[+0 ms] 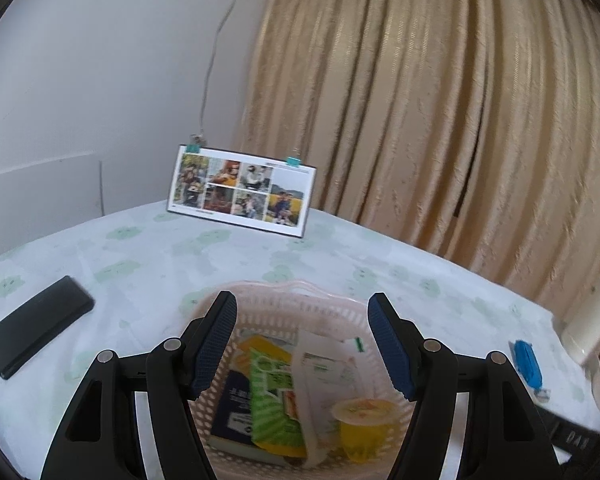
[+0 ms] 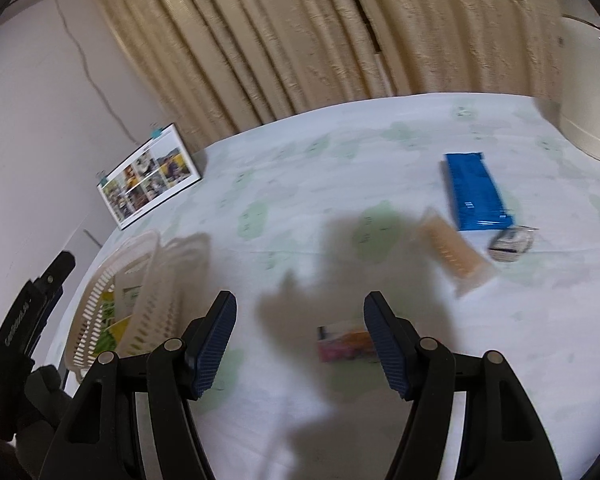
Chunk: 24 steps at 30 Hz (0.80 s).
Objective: Organize snacks
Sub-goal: 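Withdraw both tools from the basket and move the left tool toward the pink candy stick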
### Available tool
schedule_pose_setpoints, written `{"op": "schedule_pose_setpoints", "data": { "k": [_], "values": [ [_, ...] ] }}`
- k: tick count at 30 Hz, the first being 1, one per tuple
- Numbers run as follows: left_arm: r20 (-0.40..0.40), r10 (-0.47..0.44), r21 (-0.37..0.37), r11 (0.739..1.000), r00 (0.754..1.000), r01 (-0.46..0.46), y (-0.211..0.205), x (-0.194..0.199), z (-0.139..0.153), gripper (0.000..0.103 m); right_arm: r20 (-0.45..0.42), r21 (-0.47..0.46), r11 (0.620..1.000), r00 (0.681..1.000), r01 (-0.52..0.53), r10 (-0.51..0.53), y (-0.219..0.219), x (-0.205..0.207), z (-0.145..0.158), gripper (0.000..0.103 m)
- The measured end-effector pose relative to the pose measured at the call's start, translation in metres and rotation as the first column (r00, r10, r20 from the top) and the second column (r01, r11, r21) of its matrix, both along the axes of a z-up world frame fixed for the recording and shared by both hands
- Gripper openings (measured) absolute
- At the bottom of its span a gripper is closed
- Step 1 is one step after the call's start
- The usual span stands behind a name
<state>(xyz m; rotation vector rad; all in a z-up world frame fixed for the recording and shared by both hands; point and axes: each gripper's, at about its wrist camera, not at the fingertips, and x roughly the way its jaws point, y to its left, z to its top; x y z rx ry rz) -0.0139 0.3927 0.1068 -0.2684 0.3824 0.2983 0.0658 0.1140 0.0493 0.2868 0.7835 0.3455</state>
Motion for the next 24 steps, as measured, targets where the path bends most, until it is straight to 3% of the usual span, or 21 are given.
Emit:
{"op": "schedule_pose_setpoints", "data": {
  "k": [6,12,19,24],
  "values": [
    [0.0,-0.081,0.029,0.996,0.997,0.081,-0.02,0.003,0.0,0.069,-0.003,-0.004,0.998,0.998,0.07,-0.07,-0.03,0.002,-0.002,0.064],
    [-0.032,-0.22,0.029,0.975,0.975,0.221,-0.049,0.011,-0.002,0.069,-0.022,-0.021,0.991,0.991,0.134,-0.134,-0.057,0.004,-0.008,0.064],
    [-0.09,-0.363,0.091,0.924,0.927,0.37,-0.093,0.016,-0.005,0.069,-0.038,-0.048,0.983,0.983,0.178,-0.18,-0.082,0.003,-0.015,0.064],
    [-0.154,-0.483,0.102,0.86,0.862,0.5,-0.122,0.022,-0.008,0.069,-0.056,-0.063,0.979,0.978,0.196,-0.2,-0.097,0.001,-0.019,0.064]
  ]
}}
